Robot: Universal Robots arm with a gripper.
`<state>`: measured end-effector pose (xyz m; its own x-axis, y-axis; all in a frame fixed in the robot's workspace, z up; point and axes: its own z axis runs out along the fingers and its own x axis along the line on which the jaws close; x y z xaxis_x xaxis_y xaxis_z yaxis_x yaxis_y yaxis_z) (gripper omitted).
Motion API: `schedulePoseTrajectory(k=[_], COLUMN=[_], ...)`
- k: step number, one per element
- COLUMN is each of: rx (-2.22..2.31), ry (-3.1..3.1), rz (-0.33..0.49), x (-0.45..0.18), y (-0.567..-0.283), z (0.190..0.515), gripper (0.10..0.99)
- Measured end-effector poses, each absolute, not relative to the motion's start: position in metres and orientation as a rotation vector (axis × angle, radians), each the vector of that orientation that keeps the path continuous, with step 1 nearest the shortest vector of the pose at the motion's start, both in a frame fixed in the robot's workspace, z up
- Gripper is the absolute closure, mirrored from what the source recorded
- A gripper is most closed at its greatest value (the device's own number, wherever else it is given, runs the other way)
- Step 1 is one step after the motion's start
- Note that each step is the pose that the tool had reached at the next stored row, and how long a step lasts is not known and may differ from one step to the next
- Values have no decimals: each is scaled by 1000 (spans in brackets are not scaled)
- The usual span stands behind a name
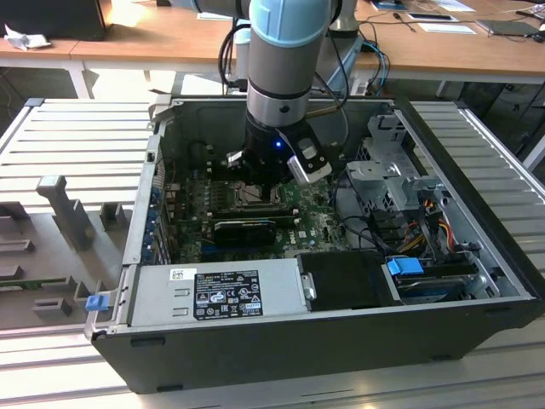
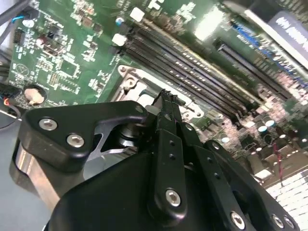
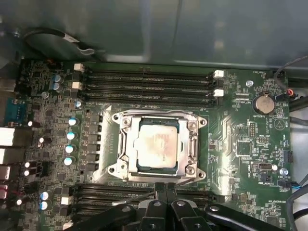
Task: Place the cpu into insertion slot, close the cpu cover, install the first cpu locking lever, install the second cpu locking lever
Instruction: 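Install the second cpu locking lever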
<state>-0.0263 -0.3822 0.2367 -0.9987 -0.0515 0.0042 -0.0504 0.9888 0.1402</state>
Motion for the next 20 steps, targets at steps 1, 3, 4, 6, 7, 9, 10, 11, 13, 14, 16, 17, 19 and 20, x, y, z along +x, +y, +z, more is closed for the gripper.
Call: schedulePoseTrajectory(k=[1, 3, 4, 6, 7, 9, 10, 11, 13, 14, 16, 17, 19, 20], rx=[80, 80, 80, 81, 81, 82, 82, 83, 92, 93, 93, 93, 94, 95], ry=[-3125, -3125, -3125, -3125, -3125, -3125, -3125, -3125, -3123, -3122, -3119, -3116, -3113, -3111], rz=[-222, -224, -225, -225, -225, -225, -226, -226, -236, -248, -297, -334, -368, -385], x=[-29, -37, -44, -51, -51, -52, -52, -53, -57, -59, -60, -61, -62, -63], y=[-383, -385, -385, -386, -386, -386, -386, -386, -386, -387, -391, -394, -398, -401], z=[237, 236, 235, 232, 231, 226, 224, 221, 215, 215, 214, 214, 213, 213], gripper=[980, 980, 980, 980, 980, 980, 980, 980, 980, 980, 980, 980, 980, 980])
